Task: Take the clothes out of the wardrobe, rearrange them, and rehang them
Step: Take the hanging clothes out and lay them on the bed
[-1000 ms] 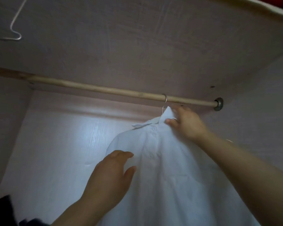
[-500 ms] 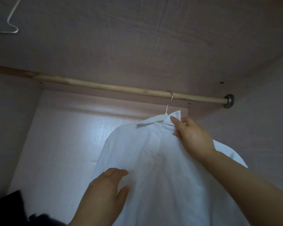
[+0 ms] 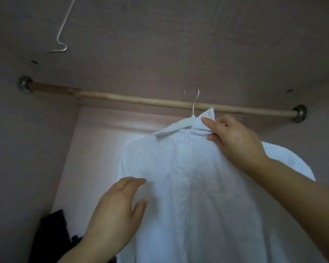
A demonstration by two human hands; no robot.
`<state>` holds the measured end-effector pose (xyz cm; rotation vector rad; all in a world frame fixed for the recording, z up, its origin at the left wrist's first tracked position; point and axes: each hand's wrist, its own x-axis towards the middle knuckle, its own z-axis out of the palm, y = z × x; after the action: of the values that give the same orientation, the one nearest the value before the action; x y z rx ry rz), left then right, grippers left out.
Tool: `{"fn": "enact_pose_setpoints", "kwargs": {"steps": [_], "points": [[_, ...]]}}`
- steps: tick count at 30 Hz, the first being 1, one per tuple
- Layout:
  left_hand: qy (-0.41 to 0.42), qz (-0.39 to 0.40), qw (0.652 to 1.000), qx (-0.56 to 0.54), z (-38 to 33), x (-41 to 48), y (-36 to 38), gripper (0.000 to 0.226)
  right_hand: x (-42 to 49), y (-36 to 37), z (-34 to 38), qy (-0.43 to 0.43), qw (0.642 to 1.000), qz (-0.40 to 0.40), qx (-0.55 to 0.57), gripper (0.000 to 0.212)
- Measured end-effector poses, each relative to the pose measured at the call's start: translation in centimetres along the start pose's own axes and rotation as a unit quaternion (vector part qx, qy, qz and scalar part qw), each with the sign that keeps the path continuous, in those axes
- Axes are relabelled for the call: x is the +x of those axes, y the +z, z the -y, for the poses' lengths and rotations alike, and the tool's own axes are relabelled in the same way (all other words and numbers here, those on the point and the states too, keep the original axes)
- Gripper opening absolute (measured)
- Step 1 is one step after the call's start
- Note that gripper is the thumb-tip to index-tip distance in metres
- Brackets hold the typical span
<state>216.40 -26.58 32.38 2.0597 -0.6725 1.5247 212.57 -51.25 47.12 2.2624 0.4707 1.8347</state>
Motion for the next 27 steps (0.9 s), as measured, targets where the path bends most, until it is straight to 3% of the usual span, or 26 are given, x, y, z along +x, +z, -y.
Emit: {"fn": "enact_pose_setpoints", "kwargs": {"steps": [5, 11, 16, 19, 23, 27], "points": [[-0.046, -0.068, 0.997, 0.014, 1.3, -2.5, -5.6, 0.052, -4.3, 2.3, 6.7, -0.061, 0.996, -0.001, 0.065, 0.054], [-0.099, -0.076, 0.989, 0.077, 3.7, -8.2, -12.4, 0.043, -8.7, 3.8, 17.0, -0.091, 0.972, -0.026, 0.215, 0.058], [-0.142, -0.033, 0.983, 0.115, 3.4, -13.6, -17.1, 0.037, -11.6, 4.1, 25.0, -0.085, 0.908, 0.036, 0.408, 0.036], [-0.191, -0.009, 0.964, 0.185, 2.8, -17.3, -19.9, 0.045, -13.2, 4.6, 29.8, -0.15, 0.888, -0.018, 0.434, 0.059], [-0.263, -0.03, 0.926, 0.268, 0.4, -22.0, -24.3, 0.046, -14.9, 3.9, 35.6, -0.18, 0.839, -0.062, 0.509, 0.047], [-0.317, -0.071, 0.882, 0.342, -4.2, -26.9, -29.3, 0.04, -16.9, -0.1, 41.2, -0.23, 0.794, -0.114, 0.551, 0.051]]}}
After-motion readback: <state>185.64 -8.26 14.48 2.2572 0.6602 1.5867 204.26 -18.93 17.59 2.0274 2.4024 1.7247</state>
